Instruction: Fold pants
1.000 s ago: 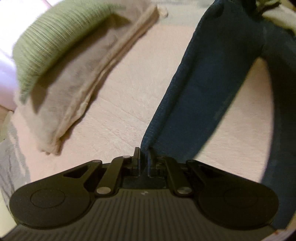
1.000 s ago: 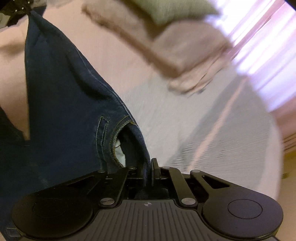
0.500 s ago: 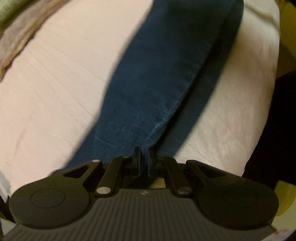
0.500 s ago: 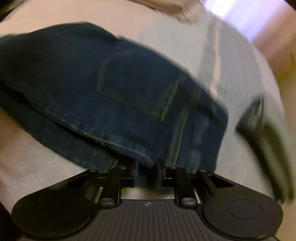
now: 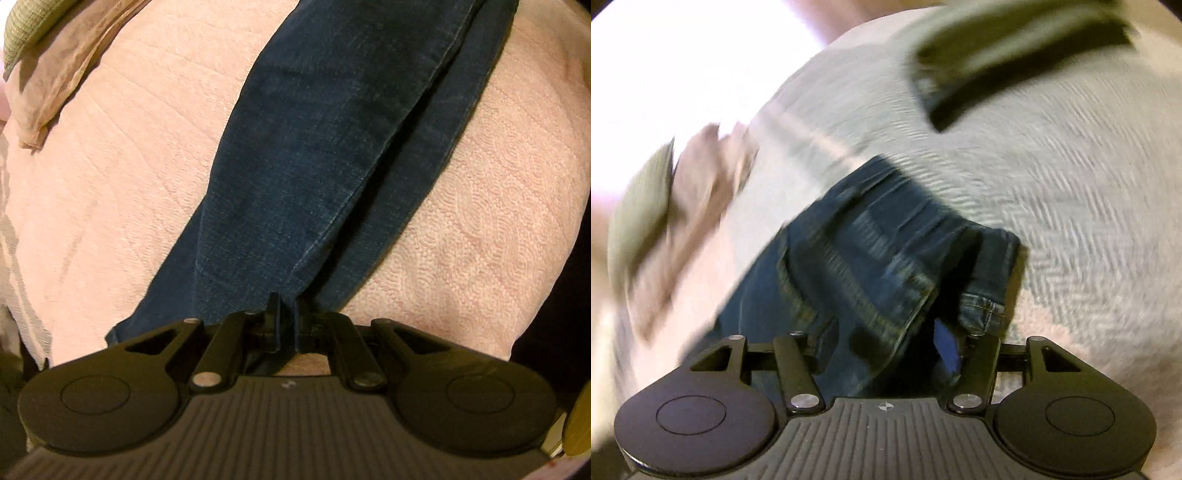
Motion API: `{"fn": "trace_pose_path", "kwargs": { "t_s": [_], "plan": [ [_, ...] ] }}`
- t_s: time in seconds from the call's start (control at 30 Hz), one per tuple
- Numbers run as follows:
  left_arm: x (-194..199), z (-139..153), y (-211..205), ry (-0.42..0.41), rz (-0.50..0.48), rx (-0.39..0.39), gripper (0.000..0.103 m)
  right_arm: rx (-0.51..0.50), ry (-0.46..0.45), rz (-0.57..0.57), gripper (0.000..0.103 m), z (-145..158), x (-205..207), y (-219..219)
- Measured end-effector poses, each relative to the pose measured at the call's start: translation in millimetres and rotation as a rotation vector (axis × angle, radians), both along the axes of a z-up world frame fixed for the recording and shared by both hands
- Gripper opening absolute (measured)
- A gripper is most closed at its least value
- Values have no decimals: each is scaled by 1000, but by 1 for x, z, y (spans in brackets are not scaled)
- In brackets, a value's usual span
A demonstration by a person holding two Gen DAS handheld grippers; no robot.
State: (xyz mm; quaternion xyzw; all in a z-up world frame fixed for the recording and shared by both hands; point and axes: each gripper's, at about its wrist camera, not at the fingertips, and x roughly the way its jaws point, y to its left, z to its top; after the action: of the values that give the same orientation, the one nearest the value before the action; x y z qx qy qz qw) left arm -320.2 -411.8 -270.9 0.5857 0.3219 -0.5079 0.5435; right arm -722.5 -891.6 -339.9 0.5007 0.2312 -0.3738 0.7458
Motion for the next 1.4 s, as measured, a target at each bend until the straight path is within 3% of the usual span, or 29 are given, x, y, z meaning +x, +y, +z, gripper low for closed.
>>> {"fn": "trace_pose_path", "kwargs": {
  "t_s": [0.03,0.07,0.1,0.27,0.33,0.47,0.5,0.57,0.67,0.77,0.97,1.1,1.27,1.4],
  "plan": [
    [-1,-1,2,-5,-3,3,4,34,-38,-41,54,-9,-2,-7],
    [1,2,5,-10,-7,6,4,62,-74,-66,46,-10,-5,-11],
    [1,3,4,-18,-12,6,4,71,-83,-75,17,-7,-8,-16],
    [-7,33,14,-31,-21,-58,4,-49,-60,7,10,50,-16,-24],
    [-16,34,21,-40,-30,-46,4,-45,-27,6,10,50,-23,-26],
    [-24,-4,20,-50,-32,34,6,64,115,29,17,8,-23,-31],
    [-27,-11,18,-63,-41,57,6,45,136,23,28,11,-23,-29],
    [-31,-11,20,-91,-31,60,8,-15,208,25,41,27,-22,-22],
    [-22,8,32,-79,73,27,8,-96,304,83,42,48,-16,-4],
    [-8,34,52,-84,183,-4,10,-164,333,159,43,72,-4,21],
    [38,64,79,-69,420,-92,12,-259,316,411,45,85,69,78],
    [89,74,83,-21,523,-176,22,-300,280,576,46,84,134,128],
    [157,55,78,58,540,-234,25,-304,288,658,49,67,205,182],
    [206,15,78,190,583,-215,24,-301,355,686,50,44,249,216]
  ]
}}
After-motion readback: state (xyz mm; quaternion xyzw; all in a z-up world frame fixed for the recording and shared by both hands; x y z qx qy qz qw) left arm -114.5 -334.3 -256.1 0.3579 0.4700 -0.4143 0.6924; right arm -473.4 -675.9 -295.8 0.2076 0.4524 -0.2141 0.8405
